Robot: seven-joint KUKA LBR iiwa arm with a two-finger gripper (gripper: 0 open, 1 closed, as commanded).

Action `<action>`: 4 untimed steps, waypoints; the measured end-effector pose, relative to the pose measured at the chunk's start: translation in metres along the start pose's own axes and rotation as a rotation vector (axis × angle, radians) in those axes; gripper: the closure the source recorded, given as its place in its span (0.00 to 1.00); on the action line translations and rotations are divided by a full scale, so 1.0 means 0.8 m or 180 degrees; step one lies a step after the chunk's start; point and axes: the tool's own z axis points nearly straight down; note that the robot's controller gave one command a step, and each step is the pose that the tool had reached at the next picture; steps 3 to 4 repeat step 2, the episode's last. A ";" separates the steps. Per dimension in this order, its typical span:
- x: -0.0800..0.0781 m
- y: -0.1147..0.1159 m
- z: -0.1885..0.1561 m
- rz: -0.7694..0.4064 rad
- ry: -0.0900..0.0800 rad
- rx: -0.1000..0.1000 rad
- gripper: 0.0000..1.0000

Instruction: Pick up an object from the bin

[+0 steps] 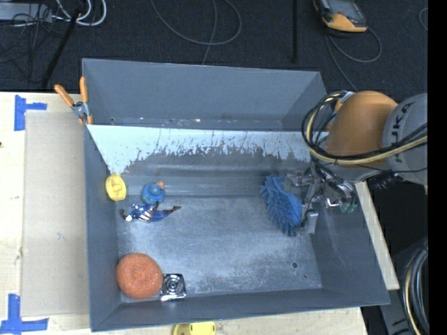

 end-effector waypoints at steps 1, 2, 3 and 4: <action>0.009 -0.010 0.010 0.0320 -0.0031 0.0006 1.00; 0.009 -0.010 0.010 0.0320 -0.0031 0.0006 1.00; 0.009 -0.010 0.010 0.0320 -0.0031 0.0006 1.00; 0.009 -0.010 0.010 0.0320 -0.0031 0.0006 1.00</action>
Offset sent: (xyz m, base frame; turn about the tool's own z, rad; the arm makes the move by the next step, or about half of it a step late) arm 0.0000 0.0000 0.0000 0.0000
